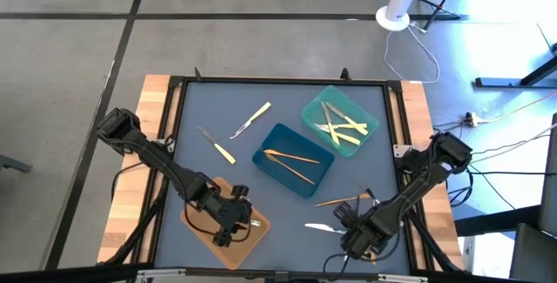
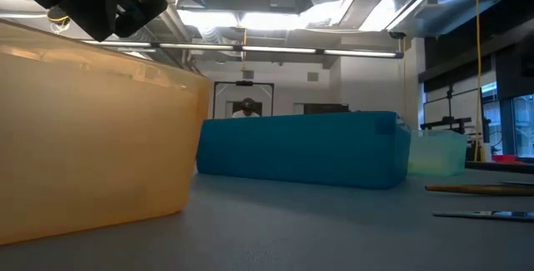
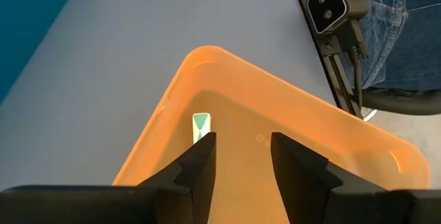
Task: Sort silverware by color (type)
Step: Put the right blue knife into the orange bin
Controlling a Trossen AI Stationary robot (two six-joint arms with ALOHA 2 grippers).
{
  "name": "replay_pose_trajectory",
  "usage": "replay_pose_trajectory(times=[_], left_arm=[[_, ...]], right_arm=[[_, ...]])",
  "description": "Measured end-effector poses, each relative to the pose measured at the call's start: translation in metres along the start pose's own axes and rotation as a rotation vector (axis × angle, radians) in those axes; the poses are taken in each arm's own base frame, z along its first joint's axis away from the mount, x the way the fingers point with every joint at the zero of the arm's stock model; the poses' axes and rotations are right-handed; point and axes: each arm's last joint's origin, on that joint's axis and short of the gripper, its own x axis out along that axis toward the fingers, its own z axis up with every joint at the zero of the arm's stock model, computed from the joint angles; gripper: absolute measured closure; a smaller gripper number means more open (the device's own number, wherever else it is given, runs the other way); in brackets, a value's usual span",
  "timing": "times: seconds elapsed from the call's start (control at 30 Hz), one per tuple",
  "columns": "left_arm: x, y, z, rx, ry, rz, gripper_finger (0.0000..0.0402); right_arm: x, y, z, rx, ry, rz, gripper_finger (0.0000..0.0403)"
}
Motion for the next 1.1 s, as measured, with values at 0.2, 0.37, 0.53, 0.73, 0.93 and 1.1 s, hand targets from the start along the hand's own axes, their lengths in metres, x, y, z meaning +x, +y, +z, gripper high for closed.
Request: replay_pose_trajectory(times=[0.2,0.37,0.53,0.73,0.93,1.1], left_arm=[[0.000,0.000,0.000,0.000,-0.001,0.000,0.0269],[0.000,0.000,0.000,0.000,0.000,0.000,0.0269],[0.000,0.000,0.000,0.000,0.000,0.000,0.0269],[0.000,0.000,0.000,0.000,-0.001,0.000,0.0269],[0.000,0.000,0.000,-0.001,-0.001,0.000,0.0269],[0.000,0.000,0.000,-0.001,-0.001,0.000,0.0269]], right_arm=[[0.005,0.000,-0.001,0.000,0.029,0.000,0.0219],[0.006,0.000,-0.001,0.000,0.039,0.000,0.0220],[0.007,0.000,-0.002,-0.001,0.045,0.001,0.0244],[0.007,0.001,-0.002,-0.001,0.043,0.036,0.0283],[0.016,0.002,-0.007,0.000,0.035,0.063,0.0301],[0.016,0.001,-0.007,-0.001,0.031,0.045,0.0316]])
